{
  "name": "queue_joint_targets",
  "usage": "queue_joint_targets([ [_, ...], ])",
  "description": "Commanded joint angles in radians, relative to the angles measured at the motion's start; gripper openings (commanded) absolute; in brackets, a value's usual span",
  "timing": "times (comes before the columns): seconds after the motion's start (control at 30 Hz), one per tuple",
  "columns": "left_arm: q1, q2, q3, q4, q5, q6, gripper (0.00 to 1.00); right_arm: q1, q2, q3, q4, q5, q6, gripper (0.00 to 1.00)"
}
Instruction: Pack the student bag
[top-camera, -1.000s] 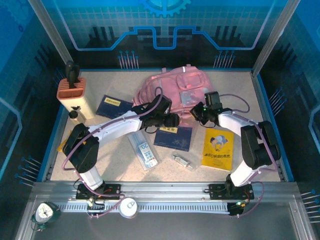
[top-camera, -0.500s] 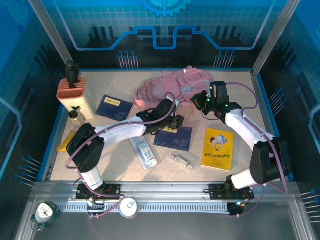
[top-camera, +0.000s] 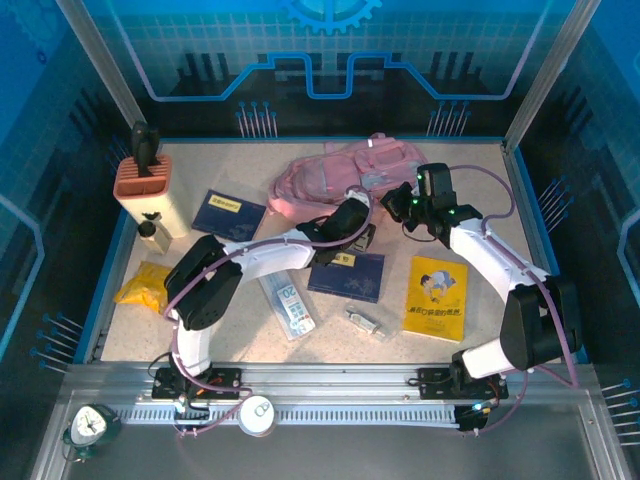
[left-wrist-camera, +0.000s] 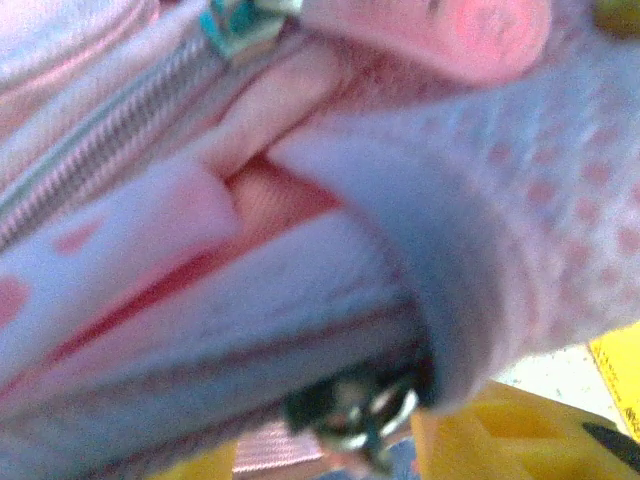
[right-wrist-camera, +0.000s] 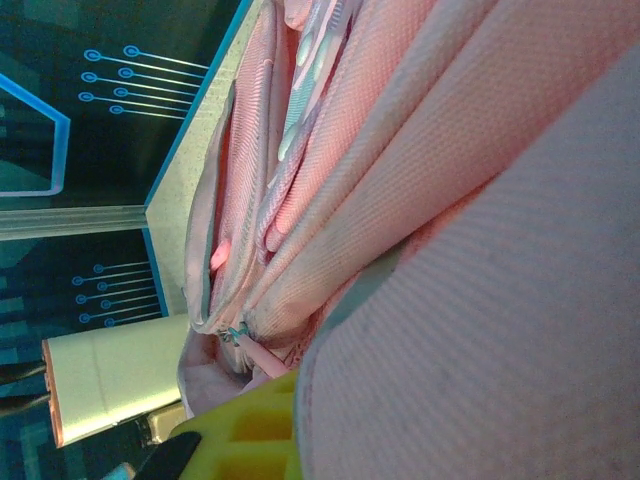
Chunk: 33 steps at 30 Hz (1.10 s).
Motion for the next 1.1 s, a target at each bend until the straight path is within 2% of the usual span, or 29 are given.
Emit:
queue_joint_targets([
  [0.0, 0.005, 0.026, 0.065, 0.042, -0.036, 0.008, 0.43, 0.021, -0.049, 0.001, 0.053, -0.026, -0.013, 0.01],
  [0.1, 0.012, 0.044, 0.093, 0.032, -0.035, 0.009, 0.33, 0.023, -0.048, -0.001, 0.054, -0.03, -0.013, 0.0],
  [0.33, 0.027, 0.012, 0.087, 0.043, -0.006, -0.009, 0.01, 0.017, -0.052, -0.009, 0.045, -0.021, -0.024, 0.0],
  [0.73, 0.073, -0.084, 0.048, -0.158, 0.023, -0.039, 0.0, -0.064, -0.039, 0.043, 0.0, -0.076, -0.07, 0.0],
  [1.07, 0.155, -0.133, -0.03, -0.212, 0.064, -0.034, 0.0, -0.161, -0.015, 0.089, -0.024, -0.149, -0.131, 0.0],
])
